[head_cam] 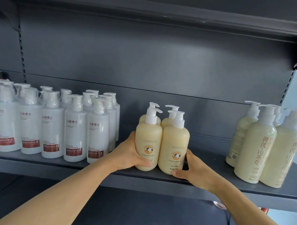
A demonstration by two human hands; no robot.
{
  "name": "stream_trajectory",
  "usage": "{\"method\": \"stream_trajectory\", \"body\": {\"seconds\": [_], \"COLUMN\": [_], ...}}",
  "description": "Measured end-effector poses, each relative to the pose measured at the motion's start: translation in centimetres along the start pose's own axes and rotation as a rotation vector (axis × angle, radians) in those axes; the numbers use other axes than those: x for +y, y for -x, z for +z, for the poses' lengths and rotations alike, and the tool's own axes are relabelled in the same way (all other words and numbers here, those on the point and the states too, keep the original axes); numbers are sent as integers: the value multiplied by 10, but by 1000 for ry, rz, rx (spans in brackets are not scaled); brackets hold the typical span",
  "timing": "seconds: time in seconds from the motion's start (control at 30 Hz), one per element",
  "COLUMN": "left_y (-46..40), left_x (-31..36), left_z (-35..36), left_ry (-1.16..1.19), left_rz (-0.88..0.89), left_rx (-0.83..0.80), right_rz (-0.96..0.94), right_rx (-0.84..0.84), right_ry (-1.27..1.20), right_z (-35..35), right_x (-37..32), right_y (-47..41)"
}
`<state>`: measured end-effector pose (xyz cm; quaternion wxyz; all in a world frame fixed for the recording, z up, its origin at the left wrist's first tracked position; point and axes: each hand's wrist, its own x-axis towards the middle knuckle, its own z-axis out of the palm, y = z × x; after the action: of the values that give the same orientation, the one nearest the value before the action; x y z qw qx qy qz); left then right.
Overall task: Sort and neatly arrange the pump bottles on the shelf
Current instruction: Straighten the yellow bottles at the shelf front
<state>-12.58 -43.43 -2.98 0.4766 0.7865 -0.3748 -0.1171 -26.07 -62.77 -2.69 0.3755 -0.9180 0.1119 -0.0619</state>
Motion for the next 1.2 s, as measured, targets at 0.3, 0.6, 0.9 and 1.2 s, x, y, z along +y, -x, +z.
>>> {"method": "stream_trajectory", "body": {"seconds": [0.3, 0.6, 0.9, 1.2], "left_y": [10, 39, 63, 50], "left_x": [5, 9, 54, 107], "left_z": [-2, 1, 20, 90], "left_ry": [-120, -383, -506, -565], "left_rz": [-28, -98, 94, 280], "left_rx": [-47, 84, 450, 302], "right_rz": [27, 33, -21, 21], "right_rx": [28, 143, 264, 385], "right_ry": [36, 234, 282, 267], "right_z": [3, 9, -1, -42], "right_x": [-6, -6, 1, 26], "right_y": [6, 22, 61, 105]}}
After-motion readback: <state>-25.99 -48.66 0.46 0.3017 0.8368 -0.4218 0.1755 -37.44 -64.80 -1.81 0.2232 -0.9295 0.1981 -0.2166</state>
